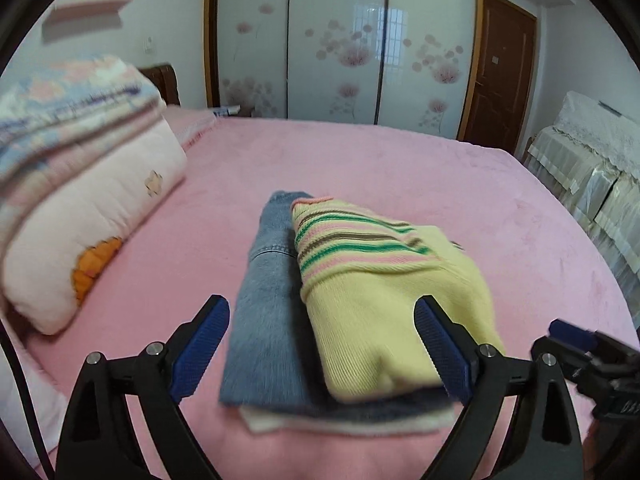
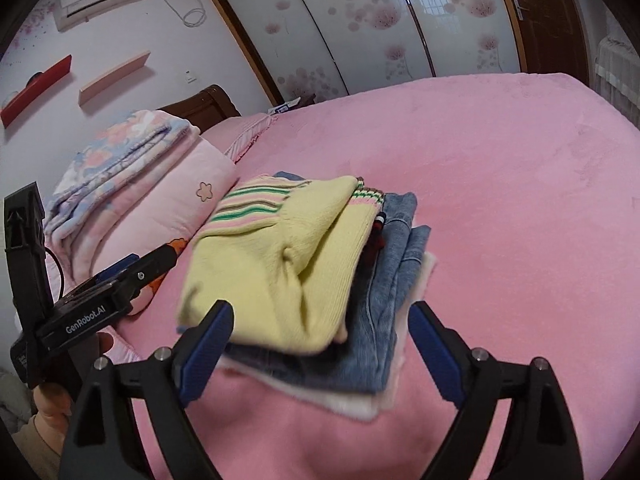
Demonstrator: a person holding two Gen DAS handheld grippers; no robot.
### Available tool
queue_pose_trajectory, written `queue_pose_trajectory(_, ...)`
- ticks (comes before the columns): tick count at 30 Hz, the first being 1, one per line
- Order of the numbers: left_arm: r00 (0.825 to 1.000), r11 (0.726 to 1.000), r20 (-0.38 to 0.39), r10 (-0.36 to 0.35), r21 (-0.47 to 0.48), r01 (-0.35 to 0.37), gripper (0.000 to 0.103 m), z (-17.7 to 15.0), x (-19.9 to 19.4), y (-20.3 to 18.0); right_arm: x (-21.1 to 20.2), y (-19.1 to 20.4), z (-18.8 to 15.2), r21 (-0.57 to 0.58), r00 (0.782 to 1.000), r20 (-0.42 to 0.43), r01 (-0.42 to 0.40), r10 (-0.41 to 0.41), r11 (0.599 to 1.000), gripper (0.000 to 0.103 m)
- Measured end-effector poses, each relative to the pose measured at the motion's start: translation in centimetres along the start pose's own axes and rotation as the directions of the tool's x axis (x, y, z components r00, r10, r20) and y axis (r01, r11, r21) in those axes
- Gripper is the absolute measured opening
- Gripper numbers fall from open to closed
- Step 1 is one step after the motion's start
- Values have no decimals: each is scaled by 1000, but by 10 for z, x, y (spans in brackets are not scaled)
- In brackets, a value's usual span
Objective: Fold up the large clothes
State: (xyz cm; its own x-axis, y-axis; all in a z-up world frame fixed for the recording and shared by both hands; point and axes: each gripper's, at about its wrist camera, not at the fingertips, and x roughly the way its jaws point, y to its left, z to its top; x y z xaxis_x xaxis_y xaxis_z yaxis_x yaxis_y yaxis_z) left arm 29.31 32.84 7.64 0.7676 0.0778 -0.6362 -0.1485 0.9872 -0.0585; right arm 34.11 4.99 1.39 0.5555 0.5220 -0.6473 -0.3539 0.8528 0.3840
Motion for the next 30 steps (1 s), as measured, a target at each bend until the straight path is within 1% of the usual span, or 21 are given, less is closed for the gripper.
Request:
queue_pose_trajectory(4,1000,999,18,-2,43,2,93,-11,-63,-23,-62,11,-11,-27,1000,14,-7,7,1000,89)
queue_pose_trajectory(7,998,998,48,-33,59,30,93,-20,-120,-43,-107,21,-20,-56,1000,20,-4,5,998,89)
queue_pose_trajectory(9,996,996,68,-56,73,51,93,-25,-155,-55,-147,28,-29,-70,999,38,-6,9,998,89)
queue_pose_trajectory(10,995,995,78,-66,81,60,93,-29,-174,-61,-159,28,-33,-73,999,46,-7,10,997,89)
queue_pose_trajectory(11,994,994,84,-73,87,66,94,-32,-190,-67,-178,31,-39,-77,998,58,-3,8,997,89)
queue_pose_trajectory(14,989,990,101,-112,94,103,101,-41,-229,-80,-223,38,-55,-91,997,81,5,3,996,89)
queue_pose_trajectory(17,982,987,131,-138,97,126,102,-57,-273,-95,-260,40,-73,-96,995,102,15,-5,995,89)
queue_pose_trajectory(19,983,988,128,-132,96,121,102,-65,-289,-103,-283,39,-89,-77,993,111,38,-29,996,89)
queue_pose_trajectory(22,983,987,116,-146,79,137,102,-84,-314,-114,-312,35,-111,-47,989,126,80,-74,996,89)
queue_pose_trajectory(24,984,988,102,-148,69,142,102,-100,-330,-121,-328,33,-128,-48,985,140,109,-101,993,89)
queue_pose_trajectory(30,990,991,62,-123,65,119,102,-151,-358,-139,-361,30,-174,-37,968,165,199,-190,979,89)
